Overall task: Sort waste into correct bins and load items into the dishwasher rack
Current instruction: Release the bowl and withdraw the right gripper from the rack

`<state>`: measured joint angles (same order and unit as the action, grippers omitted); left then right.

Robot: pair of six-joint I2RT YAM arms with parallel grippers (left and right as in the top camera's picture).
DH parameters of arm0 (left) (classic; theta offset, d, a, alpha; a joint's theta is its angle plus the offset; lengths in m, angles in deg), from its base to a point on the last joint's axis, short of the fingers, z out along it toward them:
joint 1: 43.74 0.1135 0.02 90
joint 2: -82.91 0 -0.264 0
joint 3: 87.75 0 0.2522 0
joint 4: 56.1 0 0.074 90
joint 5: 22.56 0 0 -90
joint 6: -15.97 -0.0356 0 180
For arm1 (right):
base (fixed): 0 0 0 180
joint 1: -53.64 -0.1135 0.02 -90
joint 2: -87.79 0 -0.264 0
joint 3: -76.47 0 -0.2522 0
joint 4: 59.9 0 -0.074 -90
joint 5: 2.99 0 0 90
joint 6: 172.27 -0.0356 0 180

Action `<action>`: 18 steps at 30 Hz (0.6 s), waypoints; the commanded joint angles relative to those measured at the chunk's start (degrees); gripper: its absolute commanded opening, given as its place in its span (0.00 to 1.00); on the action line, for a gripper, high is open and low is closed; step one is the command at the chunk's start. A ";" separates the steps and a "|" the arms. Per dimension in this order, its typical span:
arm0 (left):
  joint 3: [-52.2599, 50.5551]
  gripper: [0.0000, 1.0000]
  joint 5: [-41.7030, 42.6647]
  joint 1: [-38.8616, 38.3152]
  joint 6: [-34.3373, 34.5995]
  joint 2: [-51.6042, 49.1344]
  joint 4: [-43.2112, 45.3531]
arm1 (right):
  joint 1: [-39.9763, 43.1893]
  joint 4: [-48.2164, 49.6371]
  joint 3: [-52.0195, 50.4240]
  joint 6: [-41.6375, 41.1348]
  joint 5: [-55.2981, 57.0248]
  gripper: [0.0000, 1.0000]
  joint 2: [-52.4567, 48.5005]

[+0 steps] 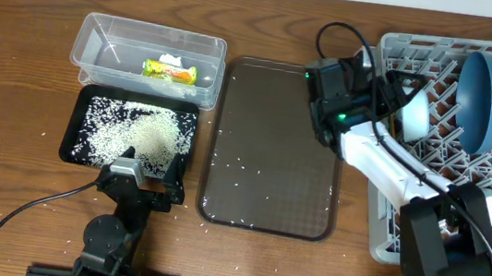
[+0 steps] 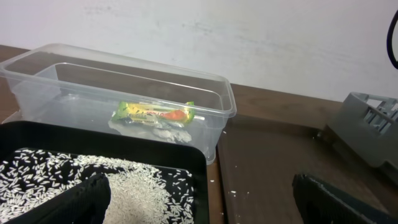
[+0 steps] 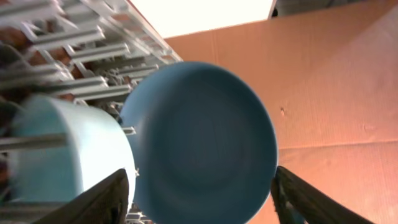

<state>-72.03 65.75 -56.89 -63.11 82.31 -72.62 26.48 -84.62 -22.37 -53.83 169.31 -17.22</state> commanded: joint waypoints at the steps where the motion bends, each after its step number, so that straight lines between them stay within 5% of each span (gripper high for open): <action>1: -1.73 0.96 -0.31 0.33 0.50 0.37 -1.16 | -2.84 -0.02 0.11 -2.91 -0.35 0.76 5.35; 10: -1.73 0.96 -0.31 0.33 0.50 0.37 -1.16 | -15.17 -10.49 0.11 -9.90 -11.39 0.88 27.02; 18: -1.73 0.96 -0.31 0.33 0.50 0.37 -1.16 | -24.48 -34.56 0.11 -28.39 -51.93 0.99 48.35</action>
<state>-72.03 65.75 -56.89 -63.11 82.31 -72.62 3.25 -117.23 -22.11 -72.86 136.48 27.65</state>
